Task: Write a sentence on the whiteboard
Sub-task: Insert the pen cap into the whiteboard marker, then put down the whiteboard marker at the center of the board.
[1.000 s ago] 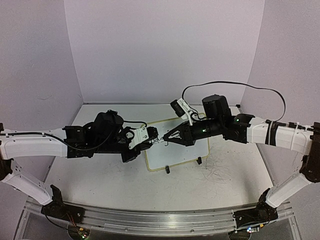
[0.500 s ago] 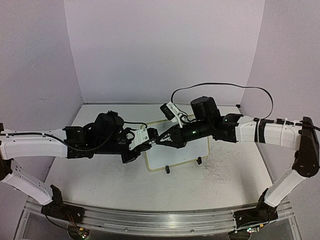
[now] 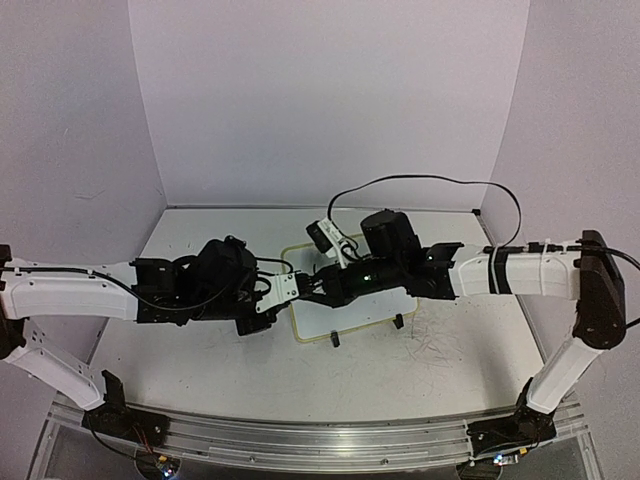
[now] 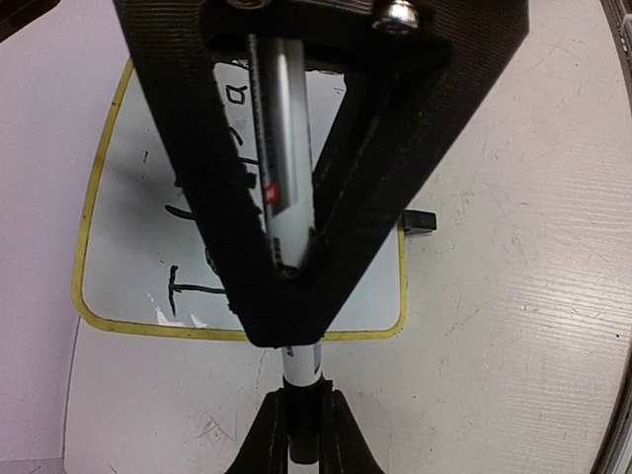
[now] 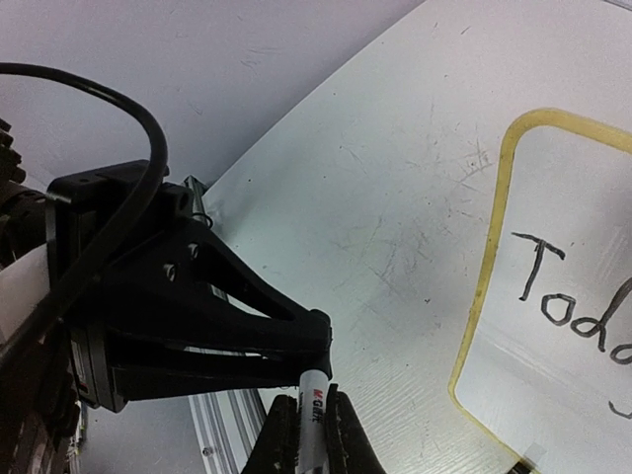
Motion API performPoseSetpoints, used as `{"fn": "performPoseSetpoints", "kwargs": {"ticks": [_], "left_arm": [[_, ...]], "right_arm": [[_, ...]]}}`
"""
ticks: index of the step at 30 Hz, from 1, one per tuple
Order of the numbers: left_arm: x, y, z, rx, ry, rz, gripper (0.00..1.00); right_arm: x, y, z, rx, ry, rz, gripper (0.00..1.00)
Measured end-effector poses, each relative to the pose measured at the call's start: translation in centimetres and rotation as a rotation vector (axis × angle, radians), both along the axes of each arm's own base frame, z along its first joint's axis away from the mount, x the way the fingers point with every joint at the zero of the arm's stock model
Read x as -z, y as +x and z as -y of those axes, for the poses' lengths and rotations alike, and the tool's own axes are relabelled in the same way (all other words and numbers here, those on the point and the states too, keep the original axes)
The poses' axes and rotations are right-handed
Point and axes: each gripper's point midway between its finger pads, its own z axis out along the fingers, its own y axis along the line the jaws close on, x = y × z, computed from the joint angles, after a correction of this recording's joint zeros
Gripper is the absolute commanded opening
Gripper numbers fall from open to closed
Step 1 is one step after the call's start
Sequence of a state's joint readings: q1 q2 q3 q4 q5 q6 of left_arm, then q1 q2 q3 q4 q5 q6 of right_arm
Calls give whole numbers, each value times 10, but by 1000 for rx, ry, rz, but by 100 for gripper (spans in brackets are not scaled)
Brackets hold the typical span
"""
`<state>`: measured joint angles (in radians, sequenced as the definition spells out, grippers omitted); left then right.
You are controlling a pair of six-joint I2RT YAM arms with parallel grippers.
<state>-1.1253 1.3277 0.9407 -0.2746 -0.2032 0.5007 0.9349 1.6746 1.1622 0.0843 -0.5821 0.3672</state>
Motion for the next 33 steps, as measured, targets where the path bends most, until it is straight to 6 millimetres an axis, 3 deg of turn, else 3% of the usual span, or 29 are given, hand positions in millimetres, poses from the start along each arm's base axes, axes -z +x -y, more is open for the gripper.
{"fn": "performPoseSetpoints", "kwargs": {"ticks": [5,7,12,15,20,24,30,33], "left_arm": [[9,-7,1,7,10,0,0],[7,-10,6,11,-26,4,8],[-18,-15,16,-13,-170,17,61],[-44,-14,16,-54,-282,14,76],[-80,-12,3,-136,-447,-18,79],[-94,-7,-8,-216,-524,-32,78],[-94,9,-23,-375,-608,-66,77],[-89,14,-29,-442,-643,-88,77]], "right_arm": [[9,-6,5,18,0,-6,0],[7,-8,12,21,14,-5,0],[3,-11,40,32,55,9,0],[22,-12,66,59,28,-19,0],[63,-21,101,82,-26,-122,0],[98,-38,130,128,-69,-256,1],[134,-48,154,258,-107,-425,20],[143,-45,160,319,-115,-466,36]]}}
